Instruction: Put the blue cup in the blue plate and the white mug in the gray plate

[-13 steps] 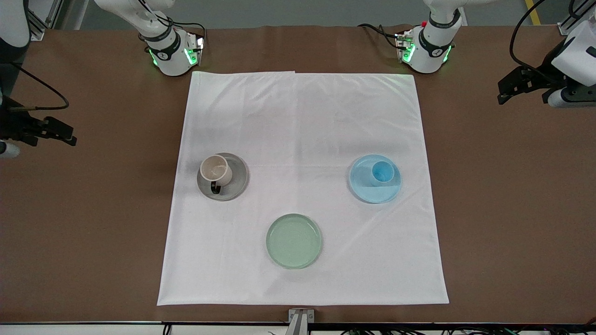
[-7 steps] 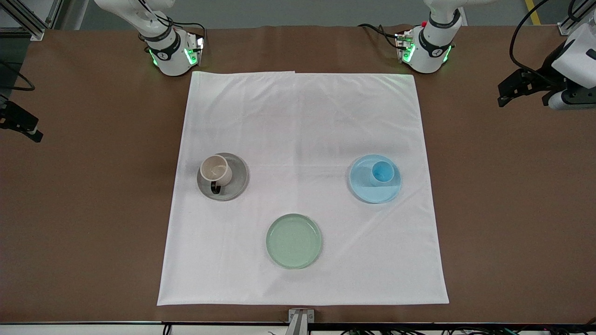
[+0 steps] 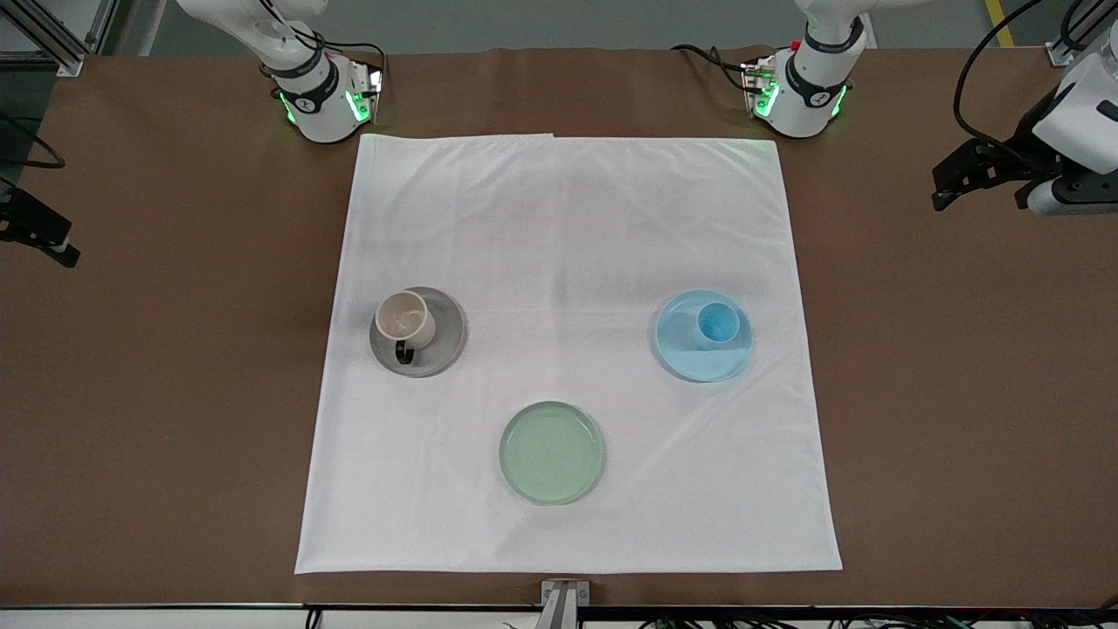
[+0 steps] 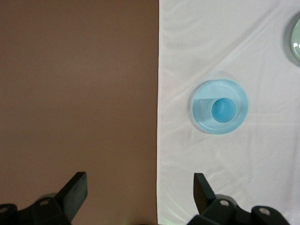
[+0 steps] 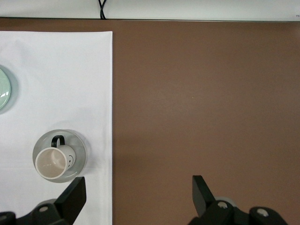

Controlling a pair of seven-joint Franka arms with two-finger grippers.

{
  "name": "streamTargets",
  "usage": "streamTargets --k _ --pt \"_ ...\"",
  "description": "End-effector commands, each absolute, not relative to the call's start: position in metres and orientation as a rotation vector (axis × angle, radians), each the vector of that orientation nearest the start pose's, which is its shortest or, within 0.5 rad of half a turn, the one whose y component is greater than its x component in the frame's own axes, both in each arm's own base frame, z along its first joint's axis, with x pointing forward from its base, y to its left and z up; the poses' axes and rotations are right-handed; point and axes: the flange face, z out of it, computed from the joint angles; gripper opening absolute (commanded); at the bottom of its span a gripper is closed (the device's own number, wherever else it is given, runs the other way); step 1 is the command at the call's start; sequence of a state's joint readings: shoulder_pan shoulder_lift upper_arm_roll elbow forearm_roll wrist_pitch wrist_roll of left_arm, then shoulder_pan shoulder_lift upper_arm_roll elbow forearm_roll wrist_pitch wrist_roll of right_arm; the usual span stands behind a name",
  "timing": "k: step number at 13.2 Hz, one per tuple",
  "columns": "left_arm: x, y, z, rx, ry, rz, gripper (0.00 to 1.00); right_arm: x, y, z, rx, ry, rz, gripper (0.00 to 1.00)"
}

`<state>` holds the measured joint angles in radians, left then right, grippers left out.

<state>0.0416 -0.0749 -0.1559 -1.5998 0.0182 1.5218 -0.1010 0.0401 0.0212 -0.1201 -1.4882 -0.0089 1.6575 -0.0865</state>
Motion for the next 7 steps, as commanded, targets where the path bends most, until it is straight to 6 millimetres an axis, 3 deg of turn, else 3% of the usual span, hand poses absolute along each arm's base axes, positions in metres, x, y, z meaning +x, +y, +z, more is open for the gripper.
streamTargets --k 1,7 --pt "0.5229 -0.0602 0.6497 -3.116 0.017 -0.019 1.00 0.5685 -0.0459 0.6644 -3.162 -0.013 -0.230 1.00" --pt "0.5228 -0.0593 0.6470 -3.115 0.034 -0.002 1.00 0.5684 -0.0459 0.6652 -3.162 -0.013 -0.233 1.00"
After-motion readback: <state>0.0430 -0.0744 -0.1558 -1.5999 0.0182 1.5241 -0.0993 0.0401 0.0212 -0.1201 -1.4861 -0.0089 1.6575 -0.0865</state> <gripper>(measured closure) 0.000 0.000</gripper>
